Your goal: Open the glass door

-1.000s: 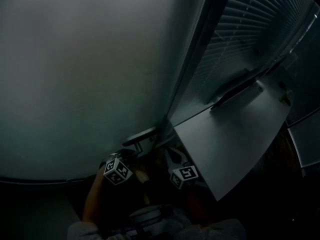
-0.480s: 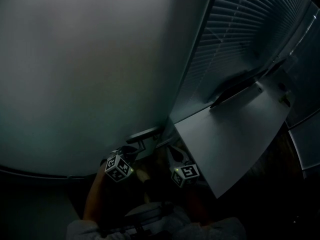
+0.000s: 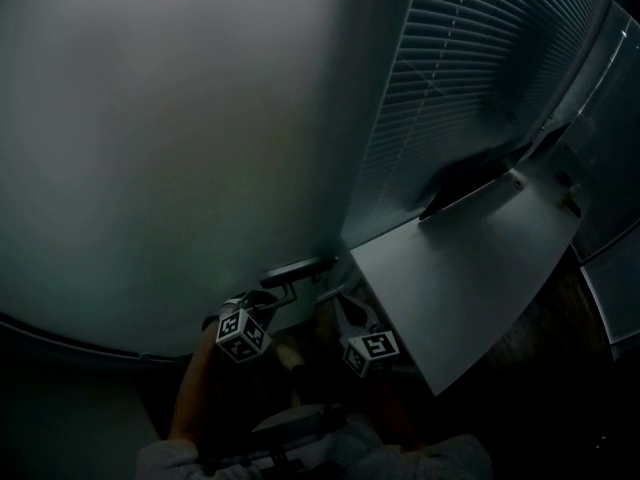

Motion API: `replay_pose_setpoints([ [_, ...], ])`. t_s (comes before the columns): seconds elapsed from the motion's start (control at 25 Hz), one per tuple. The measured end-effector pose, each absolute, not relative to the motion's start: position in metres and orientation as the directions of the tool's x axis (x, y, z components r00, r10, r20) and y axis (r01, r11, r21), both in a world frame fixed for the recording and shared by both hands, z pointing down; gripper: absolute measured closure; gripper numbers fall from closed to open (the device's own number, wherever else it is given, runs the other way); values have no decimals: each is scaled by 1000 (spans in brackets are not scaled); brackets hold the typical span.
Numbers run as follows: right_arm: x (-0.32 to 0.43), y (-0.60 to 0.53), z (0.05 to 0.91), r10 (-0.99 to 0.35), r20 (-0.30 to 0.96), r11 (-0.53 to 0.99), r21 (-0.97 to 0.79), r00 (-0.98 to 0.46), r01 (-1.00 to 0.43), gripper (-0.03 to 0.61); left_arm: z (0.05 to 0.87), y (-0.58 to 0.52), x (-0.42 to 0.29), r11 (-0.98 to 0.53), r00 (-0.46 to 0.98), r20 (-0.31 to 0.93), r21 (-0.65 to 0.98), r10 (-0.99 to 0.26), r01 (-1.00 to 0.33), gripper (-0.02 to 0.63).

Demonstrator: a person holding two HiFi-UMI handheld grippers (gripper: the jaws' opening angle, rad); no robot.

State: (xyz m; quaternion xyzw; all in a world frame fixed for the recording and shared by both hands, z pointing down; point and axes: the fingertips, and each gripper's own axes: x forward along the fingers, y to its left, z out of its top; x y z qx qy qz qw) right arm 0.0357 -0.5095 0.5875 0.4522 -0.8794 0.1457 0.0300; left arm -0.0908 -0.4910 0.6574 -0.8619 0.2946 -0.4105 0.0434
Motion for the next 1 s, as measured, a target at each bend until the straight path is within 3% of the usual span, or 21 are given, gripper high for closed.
replay_pose_setpoints([
  [0.36,46,-504,574,-799,162,545,-211,-579,-811,577,650,-485,-90,-804,463,661,-437,-591,-403,598],
  [0.64,48,-495,574,-802,147,547,-211,-579,-810,577,646,-483,-95,-748,468,592,-428,-656,-507,570],
  [0.72,50,-491,573,-803,147,544,-211,-577,-812,577,650,-478,-104,-742,466,590,-409,-659,-532,530],
  [1.0,52,-481,566,-813,149,533,-201,-563,-822,577,637,-465,-116,-720,480,549,-404,-684,-565,523],
])
